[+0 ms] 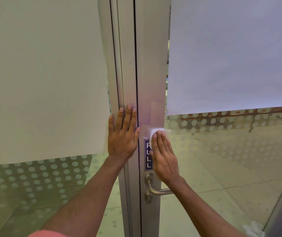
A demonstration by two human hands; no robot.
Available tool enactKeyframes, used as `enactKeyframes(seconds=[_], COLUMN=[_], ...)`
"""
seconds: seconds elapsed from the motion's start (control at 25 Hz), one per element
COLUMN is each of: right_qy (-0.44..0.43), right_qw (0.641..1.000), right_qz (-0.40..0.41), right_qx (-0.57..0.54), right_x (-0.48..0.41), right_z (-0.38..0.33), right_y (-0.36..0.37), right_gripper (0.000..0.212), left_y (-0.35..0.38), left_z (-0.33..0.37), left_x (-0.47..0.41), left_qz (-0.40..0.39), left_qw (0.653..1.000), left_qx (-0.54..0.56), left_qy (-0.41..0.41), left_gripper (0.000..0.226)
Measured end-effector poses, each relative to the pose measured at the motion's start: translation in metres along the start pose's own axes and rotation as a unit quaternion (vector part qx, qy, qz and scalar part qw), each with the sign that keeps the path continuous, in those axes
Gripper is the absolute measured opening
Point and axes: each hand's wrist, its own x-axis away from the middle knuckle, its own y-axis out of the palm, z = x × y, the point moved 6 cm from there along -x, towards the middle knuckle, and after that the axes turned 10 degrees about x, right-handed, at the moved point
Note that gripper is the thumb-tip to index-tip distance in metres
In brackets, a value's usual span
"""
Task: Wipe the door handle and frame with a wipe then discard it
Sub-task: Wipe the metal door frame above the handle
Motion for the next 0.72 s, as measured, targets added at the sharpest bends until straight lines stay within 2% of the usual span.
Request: enactKeyframes(seconds=[0.16, 0.36, 0.72], right_qy=[0.013, 0.002, 0.038], right_qw=[0.999, 1.000, 0.998], right_qz=[0.033, 0.007, 0.046], right_qx=[-0.013, -0.006, -0.022], right_x=[-0.053, -0.006, -0.061], right_z=[0.001, -0.001, -0.001], right_y=[-0.015, -0.005, -0.026], right_gripper=[0.055, 0.055, 0.052], left_y=[0.000, 0.000, 0.001], left_z=[0.000, 0.001, 0.000], left_x=[0.000, 0.000, 0.001], left_qz=[0.004, 0.004, -0.002], left_qw=[1.000, 1.000, 1.000], left_qx=[0.002, 0.003, 0.006], left_qy=[0.001, 0.001, -0.005], left_gripper=[0.061, 0.062, 0.061])
